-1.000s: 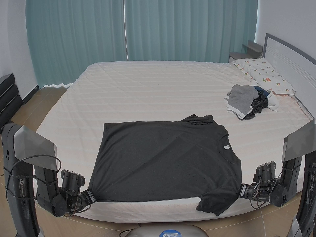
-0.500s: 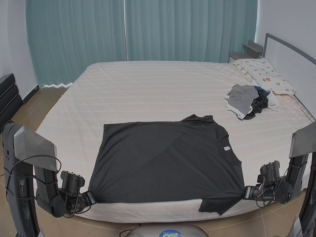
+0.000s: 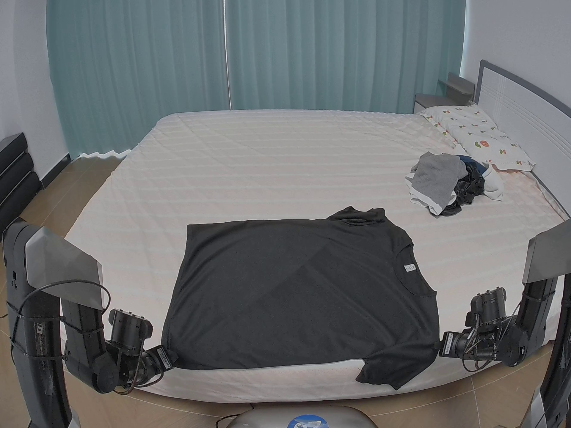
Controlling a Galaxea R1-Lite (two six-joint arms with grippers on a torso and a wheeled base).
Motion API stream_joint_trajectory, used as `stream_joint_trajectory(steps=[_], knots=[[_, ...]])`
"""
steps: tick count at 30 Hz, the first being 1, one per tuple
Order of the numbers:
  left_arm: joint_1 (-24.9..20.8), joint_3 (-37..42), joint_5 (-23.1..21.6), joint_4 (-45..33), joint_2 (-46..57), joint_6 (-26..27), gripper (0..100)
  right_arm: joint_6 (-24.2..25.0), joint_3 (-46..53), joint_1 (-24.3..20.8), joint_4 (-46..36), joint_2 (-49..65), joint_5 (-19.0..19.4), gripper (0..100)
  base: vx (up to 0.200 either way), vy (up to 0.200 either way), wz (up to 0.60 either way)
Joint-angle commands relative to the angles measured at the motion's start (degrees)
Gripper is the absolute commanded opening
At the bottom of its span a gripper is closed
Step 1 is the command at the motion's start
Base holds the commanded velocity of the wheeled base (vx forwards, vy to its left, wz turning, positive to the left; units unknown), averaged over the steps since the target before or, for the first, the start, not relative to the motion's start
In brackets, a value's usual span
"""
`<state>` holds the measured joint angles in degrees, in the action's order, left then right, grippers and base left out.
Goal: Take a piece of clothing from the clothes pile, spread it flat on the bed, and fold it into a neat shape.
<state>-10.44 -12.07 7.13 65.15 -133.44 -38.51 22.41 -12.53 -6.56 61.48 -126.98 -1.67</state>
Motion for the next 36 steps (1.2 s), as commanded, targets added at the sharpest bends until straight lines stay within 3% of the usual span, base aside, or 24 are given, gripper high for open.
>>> stream_joint_trajectory(steps=[1,8,13,19,23,28,36], knots=[[0.06,-0.06,-0.01,0.07,0.11,-0.07,100,0.01,-0.21,0.05,0.05,1.03,-0.09,100,0.0,0.0,0.0],[0.86,0.29,0.08,0.07,7.23,-0.16,100,0.71,-1.18,1.29,-0.04,7.45,0.0,100,0.0,0.0,0.0],[2.52,-0.06,-0.01,0.07,12.94,-0.51,100,5.1,-2.85,0.76,-0.13,10.79,0.35,100,0.0,0.0,0.0],[3.23,-0.85,-2.74,1.47,13.12,-3.59,100,14.33,-9.26,0.41,-0.31,9.12,0.97,100,0.133,0.0,0.0],[3.4,-1.73,-4.23,1.65,12.59,-5.79,100,15.04,-12.87,0.41,-0.31,6.83,1.14,100,0.2,0.0,0.0],[3.84,-2.43,-4.93,1.74,11.53,-5.96,100,14.51,-19.11,-0.82,-2.94,2.96,4.66,100,0.2,0.0,0.0],[4.02,-4.81,-5.02,2.0,7.4,-6.14,100,14.86,-37.3,-0.56,-15.95,-0.82,5.1,100,0.125,0.0,0.0]])
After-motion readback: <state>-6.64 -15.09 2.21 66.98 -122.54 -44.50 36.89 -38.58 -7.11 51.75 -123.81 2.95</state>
